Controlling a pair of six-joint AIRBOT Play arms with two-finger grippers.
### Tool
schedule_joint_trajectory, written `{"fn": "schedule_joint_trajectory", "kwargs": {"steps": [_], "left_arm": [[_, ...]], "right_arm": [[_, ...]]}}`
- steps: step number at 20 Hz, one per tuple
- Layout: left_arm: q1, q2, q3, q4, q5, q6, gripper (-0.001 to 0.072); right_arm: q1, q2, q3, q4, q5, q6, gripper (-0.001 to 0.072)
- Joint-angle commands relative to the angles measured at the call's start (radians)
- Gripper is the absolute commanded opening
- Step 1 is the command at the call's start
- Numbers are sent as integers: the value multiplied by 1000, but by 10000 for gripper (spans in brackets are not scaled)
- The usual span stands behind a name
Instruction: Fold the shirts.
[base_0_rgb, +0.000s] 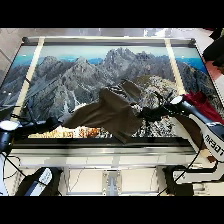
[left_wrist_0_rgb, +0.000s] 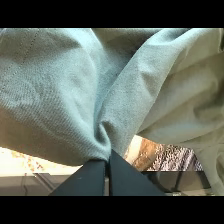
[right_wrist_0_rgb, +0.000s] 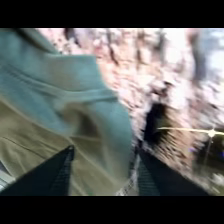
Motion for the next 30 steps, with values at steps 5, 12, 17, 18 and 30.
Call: {"fn": "schedule_joint_trajectory", "kwargs": {"steps": [5, 12, 17, 18, 30], "left_arm": [[55, 56, 85, 4, -27, 0, 8], [255, 307, 517, 87, -121, 0, 8], [42, 304, 880, 414, -138, -43, 6], [-41, 292, 945, 546, -140, -98, 6], [-488, -324, 1035, 955, 52, -131, 6]], "right_arm": [[76, 117, 89, 44, 229, -52, 16], [6, 682, 451, -41, 561, 100, 16], [6, 873, 892, -375, 488, 252, 15], [6, 872, 956, -418, 505, 261, 15], [6, 246, 1008, -594, 526, 240, 16]]}}
